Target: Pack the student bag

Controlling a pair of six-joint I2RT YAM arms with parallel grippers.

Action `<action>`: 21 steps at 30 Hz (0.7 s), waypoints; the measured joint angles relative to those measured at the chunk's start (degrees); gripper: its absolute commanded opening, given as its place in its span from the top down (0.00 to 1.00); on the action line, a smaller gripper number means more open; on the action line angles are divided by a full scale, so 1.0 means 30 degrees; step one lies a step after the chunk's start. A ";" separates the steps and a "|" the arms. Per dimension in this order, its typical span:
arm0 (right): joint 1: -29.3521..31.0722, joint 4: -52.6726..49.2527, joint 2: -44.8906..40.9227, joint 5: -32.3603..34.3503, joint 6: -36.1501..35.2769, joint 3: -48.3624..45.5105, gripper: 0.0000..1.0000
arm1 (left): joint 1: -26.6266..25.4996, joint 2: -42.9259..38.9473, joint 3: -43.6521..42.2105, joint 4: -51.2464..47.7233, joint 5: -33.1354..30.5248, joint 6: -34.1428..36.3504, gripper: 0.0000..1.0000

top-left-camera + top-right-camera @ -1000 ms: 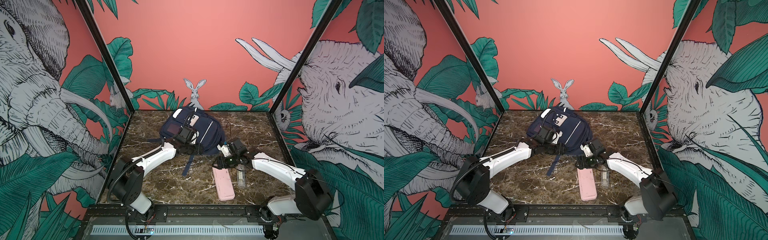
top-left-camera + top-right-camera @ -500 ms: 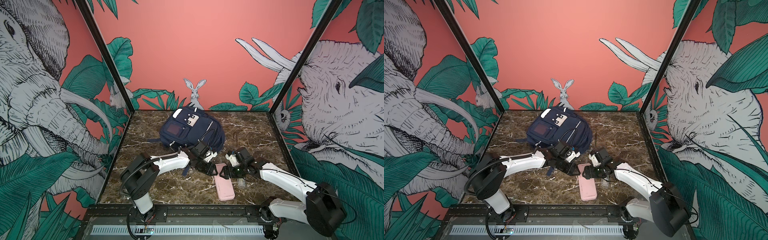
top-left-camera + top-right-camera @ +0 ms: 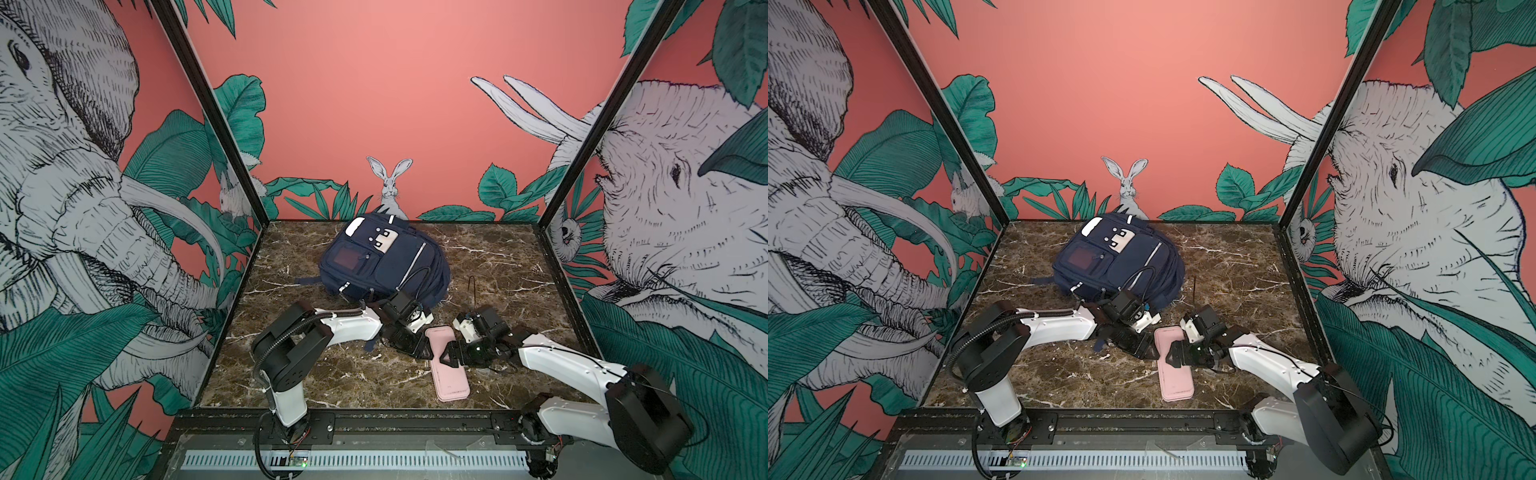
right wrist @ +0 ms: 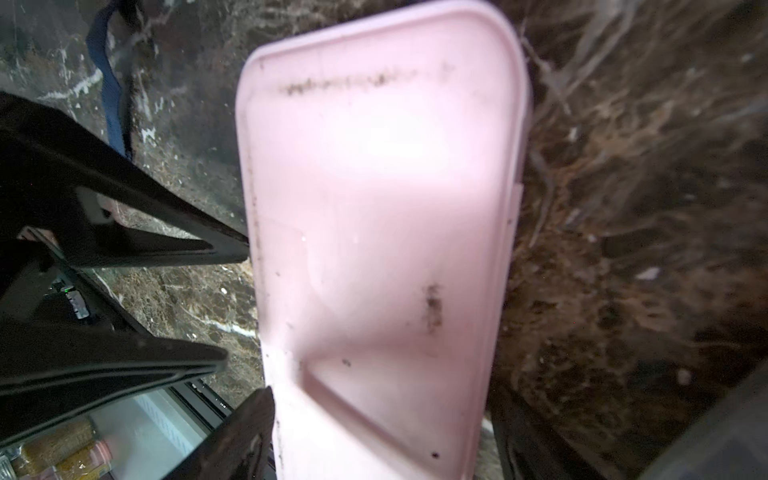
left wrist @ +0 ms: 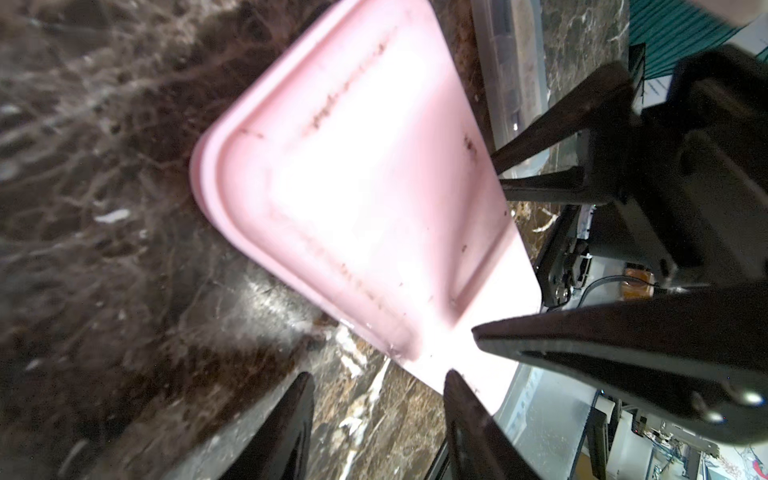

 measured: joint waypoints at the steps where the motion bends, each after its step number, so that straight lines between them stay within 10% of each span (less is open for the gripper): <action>1: 0.0000 0.0095 0.0007 -0.0138 0.0044 -0.0058 0.19 | 0.0000 0.0146 0.0000 0.0117 0.0080 -0.0044 0.54; 21: -0.0692 0.6550 -0.0306 -0.2827 0.2084 -0.2732 0.20 | 0.0546 0.0372 -0.1501 0.2477 0.1683 -0.1494 0.71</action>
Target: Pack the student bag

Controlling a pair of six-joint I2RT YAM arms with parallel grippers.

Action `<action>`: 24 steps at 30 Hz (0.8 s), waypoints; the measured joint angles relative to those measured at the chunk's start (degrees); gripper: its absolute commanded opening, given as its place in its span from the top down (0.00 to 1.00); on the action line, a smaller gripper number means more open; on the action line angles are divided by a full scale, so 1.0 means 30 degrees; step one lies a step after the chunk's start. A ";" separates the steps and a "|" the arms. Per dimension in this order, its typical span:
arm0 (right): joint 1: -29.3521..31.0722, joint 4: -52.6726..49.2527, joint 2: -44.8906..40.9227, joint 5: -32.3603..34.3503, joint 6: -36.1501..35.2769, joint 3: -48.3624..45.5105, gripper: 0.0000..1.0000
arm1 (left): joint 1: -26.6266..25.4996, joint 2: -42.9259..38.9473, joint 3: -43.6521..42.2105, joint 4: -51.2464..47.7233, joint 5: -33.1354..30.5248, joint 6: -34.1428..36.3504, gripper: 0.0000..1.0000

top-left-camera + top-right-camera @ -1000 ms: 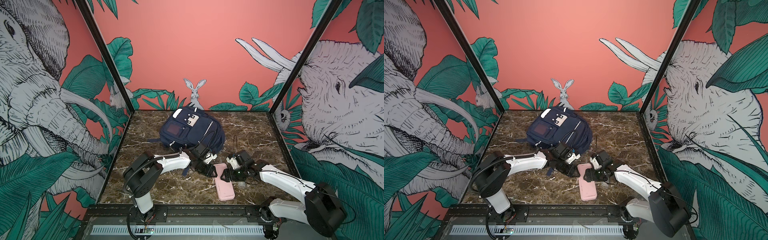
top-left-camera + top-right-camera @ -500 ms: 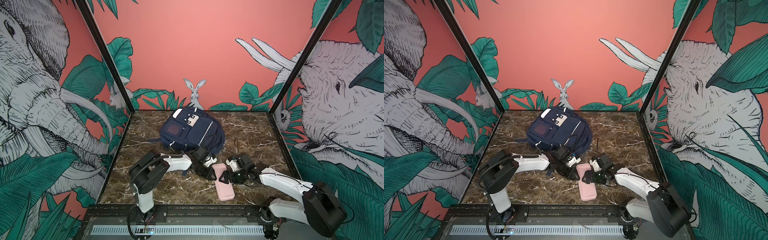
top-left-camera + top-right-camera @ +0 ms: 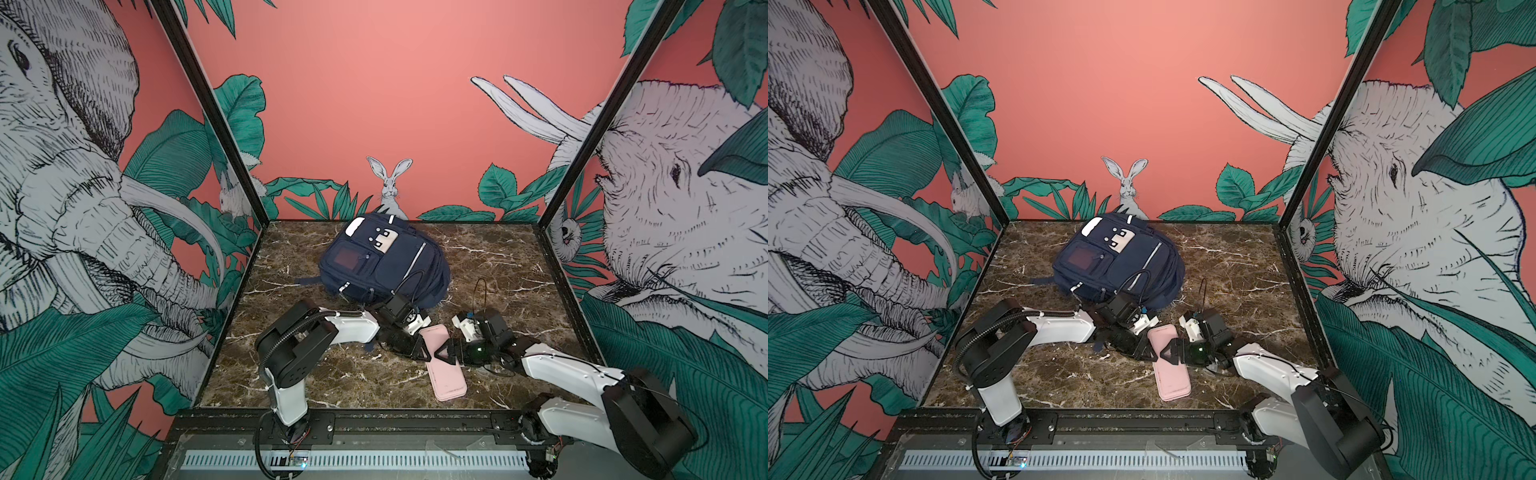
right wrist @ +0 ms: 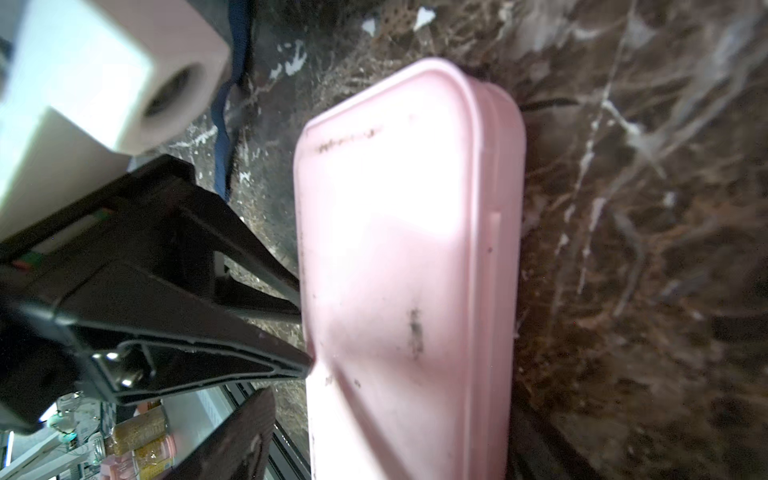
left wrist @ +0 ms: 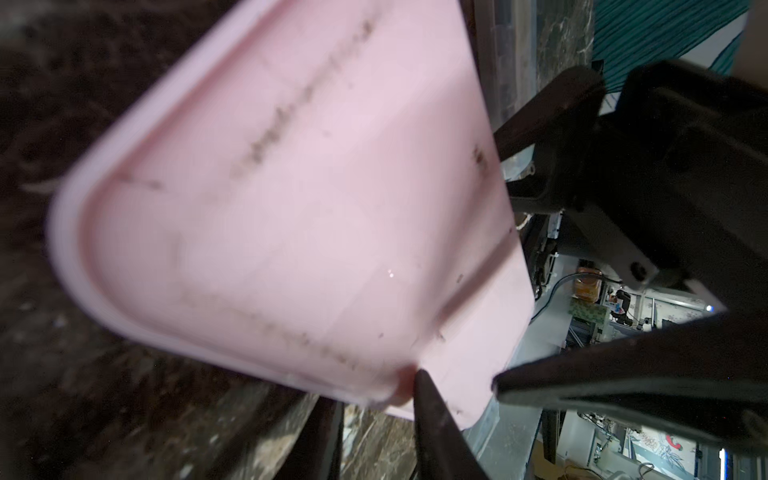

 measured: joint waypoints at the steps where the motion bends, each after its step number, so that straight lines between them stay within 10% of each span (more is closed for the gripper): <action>1: -0.0015 0.0576 0.0066 -0.0248 0.0124 -0.0204 0.21 | 0.0080 -0.0022 -0.0102 0.0168 0.0058 -0.0095 0.71; 24: -0.0182 0.2310 0.0393 -0.2412 0.1450 -0.1260 0.64 | 0.0743 -0.0197 -0.0561 0.0809 -0.1260 -0.0415 0.64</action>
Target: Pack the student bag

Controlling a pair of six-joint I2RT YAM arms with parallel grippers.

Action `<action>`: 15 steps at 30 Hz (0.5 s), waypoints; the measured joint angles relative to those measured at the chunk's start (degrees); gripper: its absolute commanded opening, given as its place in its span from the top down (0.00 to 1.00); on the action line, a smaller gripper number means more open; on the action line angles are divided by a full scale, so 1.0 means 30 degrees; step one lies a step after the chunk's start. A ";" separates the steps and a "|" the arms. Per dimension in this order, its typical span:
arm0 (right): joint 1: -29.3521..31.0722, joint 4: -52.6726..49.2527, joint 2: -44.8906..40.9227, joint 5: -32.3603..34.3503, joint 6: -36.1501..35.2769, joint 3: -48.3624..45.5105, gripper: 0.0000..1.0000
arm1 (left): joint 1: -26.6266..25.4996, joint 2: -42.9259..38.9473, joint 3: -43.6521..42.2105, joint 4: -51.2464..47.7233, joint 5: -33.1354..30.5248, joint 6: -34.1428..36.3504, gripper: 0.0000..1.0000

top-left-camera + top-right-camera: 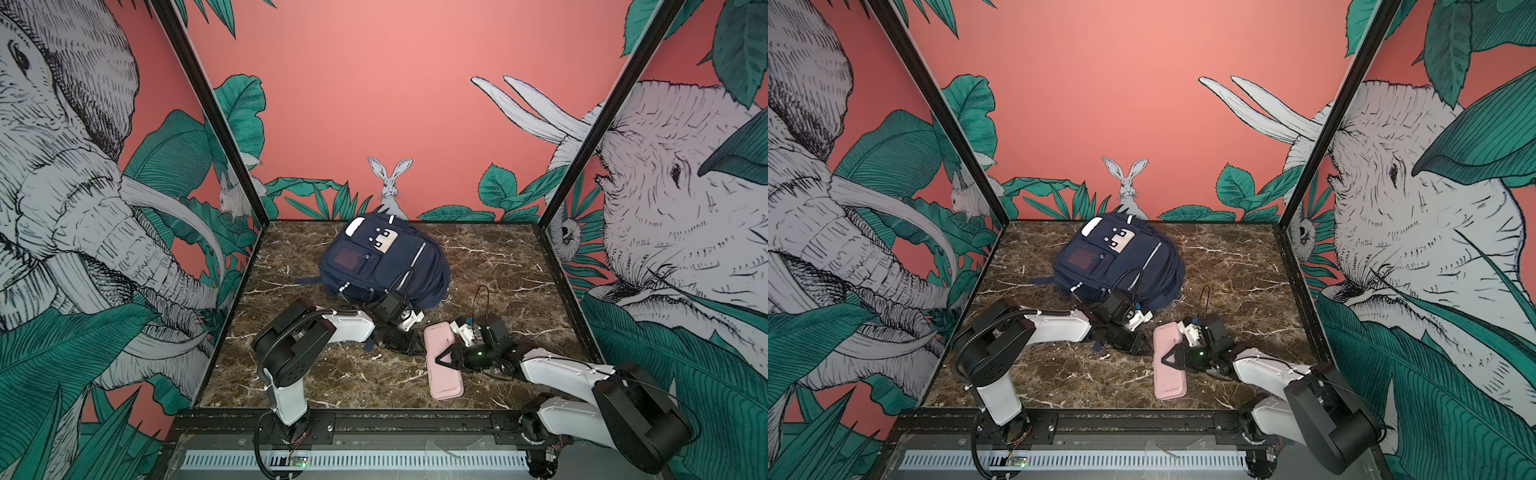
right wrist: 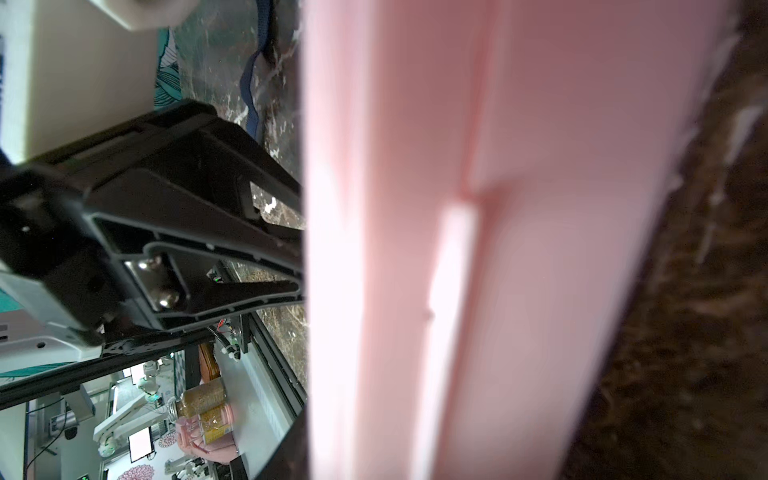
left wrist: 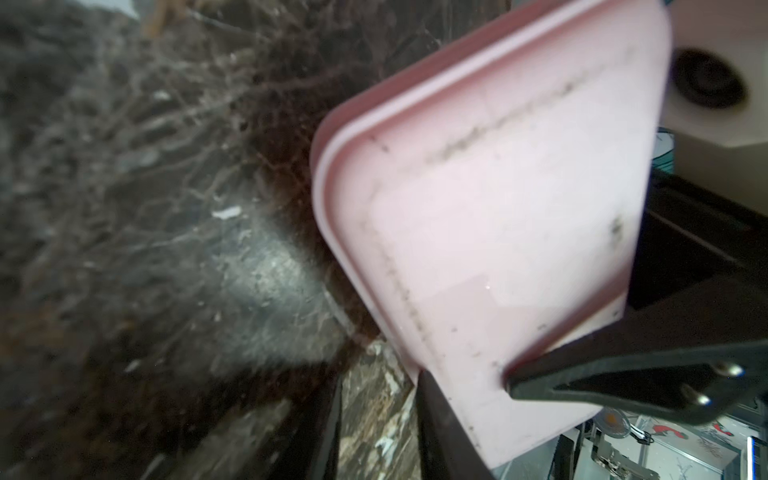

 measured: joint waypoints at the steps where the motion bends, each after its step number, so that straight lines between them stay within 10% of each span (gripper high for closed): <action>1: -0.0022 -0.0080 -0.0022 -0.0109 0.0000 0.0066 0.66 | 0.0007 -0.0029 0.0036 -0.0080 -0.0087 0.0022 0.64; 15: -0.0525 -0.0495 -0.0634 -0.0146 0.0029 0.0743 0.79 | 0.0692 -0.1967 0.4466 -0.6543 -0.4510 0.3147 0.57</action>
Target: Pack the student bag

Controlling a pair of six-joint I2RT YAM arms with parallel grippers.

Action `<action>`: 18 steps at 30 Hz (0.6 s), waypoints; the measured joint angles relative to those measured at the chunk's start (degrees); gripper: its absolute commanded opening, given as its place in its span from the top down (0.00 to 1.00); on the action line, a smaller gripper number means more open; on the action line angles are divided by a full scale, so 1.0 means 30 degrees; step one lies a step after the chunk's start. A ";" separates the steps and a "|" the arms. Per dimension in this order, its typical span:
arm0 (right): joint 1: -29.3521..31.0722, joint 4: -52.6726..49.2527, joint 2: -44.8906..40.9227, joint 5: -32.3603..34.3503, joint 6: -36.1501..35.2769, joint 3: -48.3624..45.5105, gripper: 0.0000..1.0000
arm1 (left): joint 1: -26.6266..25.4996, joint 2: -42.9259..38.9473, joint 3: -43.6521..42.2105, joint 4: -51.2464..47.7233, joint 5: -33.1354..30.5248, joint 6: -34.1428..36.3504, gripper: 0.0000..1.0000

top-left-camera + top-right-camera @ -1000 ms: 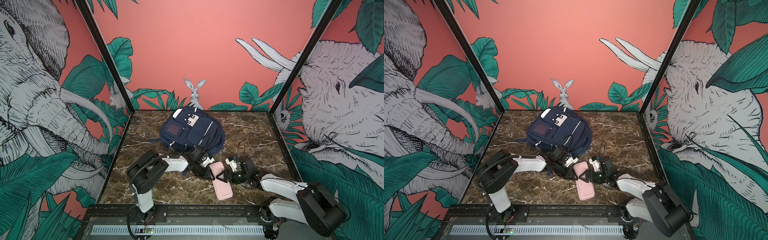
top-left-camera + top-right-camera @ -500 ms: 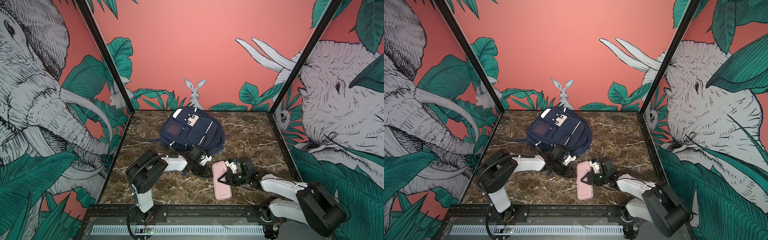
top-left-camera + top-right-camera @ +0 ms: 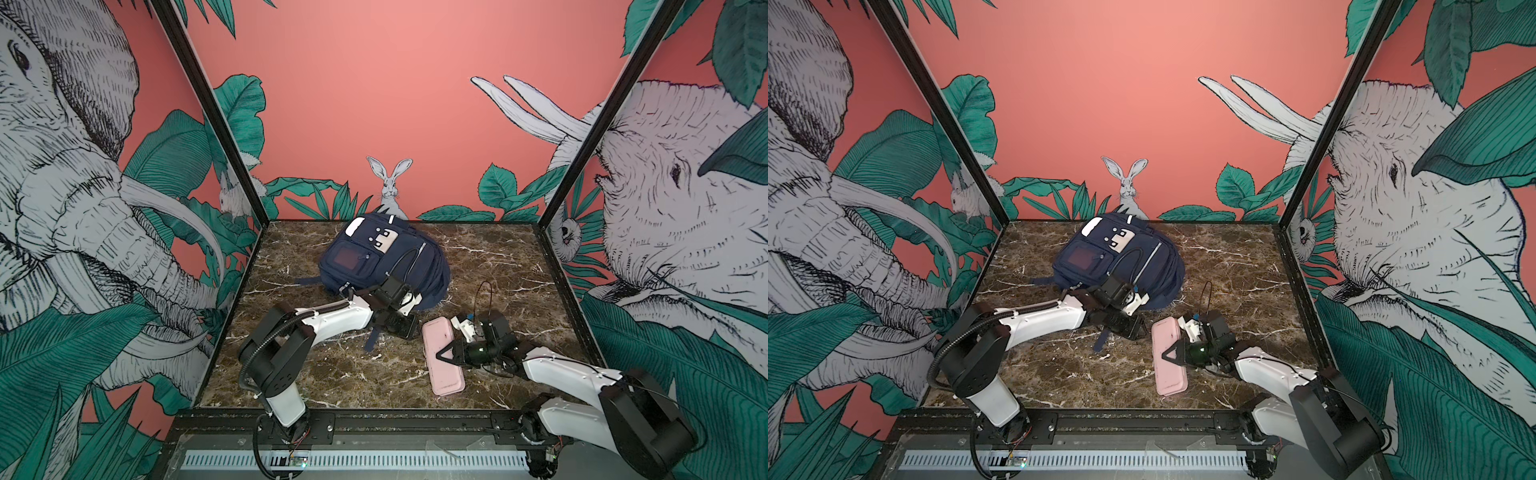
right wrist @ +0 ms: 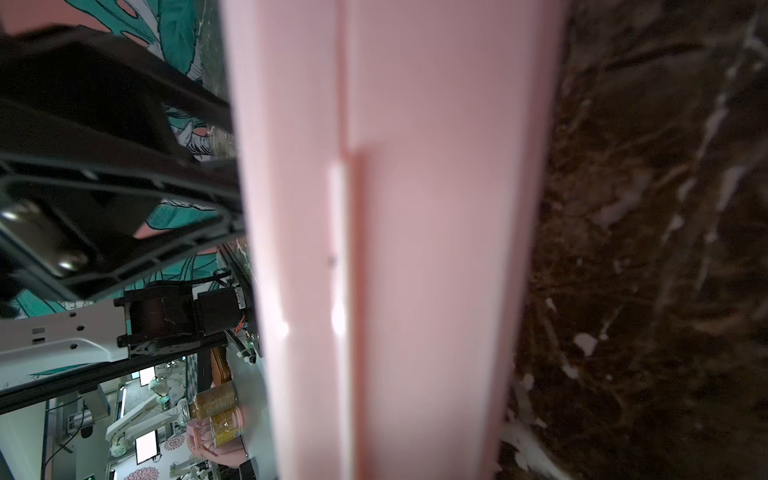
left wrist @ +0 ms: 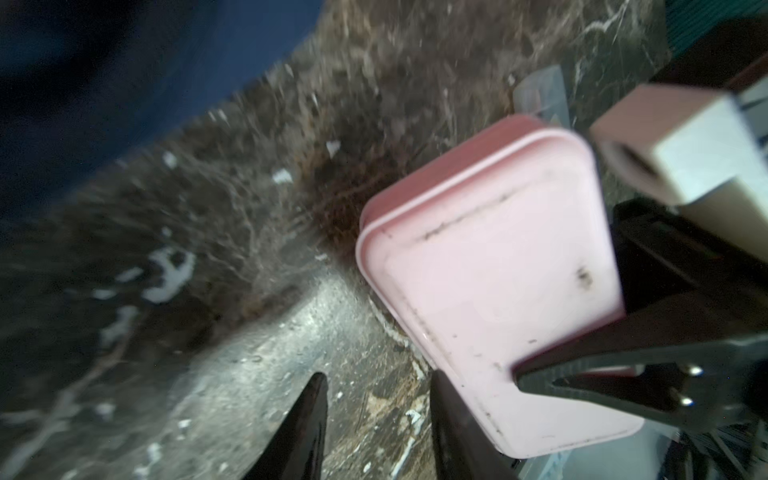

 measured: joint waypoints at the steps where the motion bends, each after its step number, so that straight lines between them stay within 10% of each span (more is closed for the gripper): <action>1: -0.0124 0.0044 0.0000 0.0000 0.0015 0.0146 0.80 | 0.0080 -0.0007 0.0692 -0.0415 -0.0466 0.0357 0.57; 18: -0.4255 0.1341 -0.0248 -0.0401 0.1195 0.1982 0.82 | 0.0277 0.6747 1.1686 -0.6798 -0.8939 0.5238 0.46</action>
